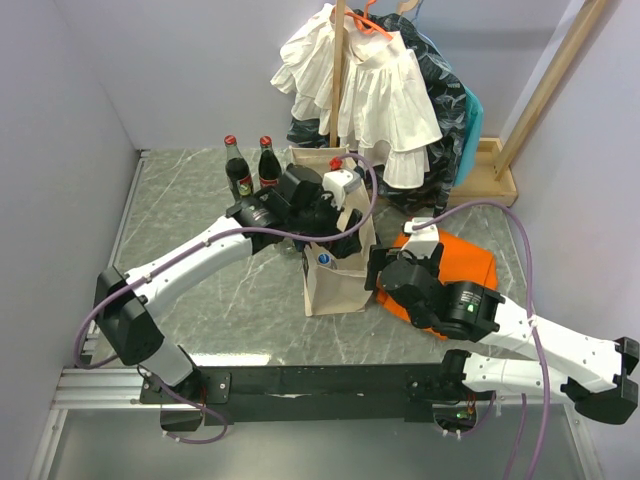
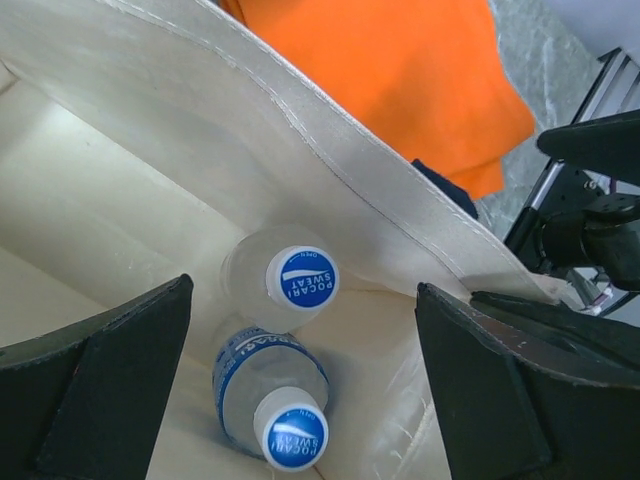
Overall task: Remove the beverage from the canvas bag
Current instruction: Adjust the drink in the canvas bag.
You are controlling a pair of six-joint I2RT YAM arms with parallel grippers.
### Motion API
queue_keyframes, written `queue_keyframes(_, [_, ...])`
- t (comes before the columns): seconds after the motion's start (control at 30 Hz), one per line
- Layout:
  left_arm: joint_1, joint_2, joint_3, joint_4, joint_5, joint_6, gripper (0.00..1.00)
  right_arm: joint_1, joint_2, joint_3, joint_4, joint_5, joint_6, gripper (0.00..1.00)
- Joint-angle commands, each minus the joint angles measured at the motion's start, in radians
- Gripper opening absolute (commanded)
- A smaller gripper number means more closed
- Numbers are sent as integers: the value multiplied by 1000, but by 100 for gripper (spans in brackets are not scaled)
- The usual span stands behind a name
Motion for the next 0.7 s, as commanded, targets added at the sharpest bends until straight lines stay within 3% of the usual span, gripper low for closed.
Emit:
queue_keyframes(0.0, [-18,32,30,12,-25,28,98,-2,-23,-8,-19,25,7,100])
queue_keyframes(0.4, [-36,77,42,9,-90,26,97,-2,-31,-11,-13,27,-1,100])
queue_keyframes(0.67, [-44,112,67,-5,-99,28,89,-2,-35,-17,-11,32,-1,100])
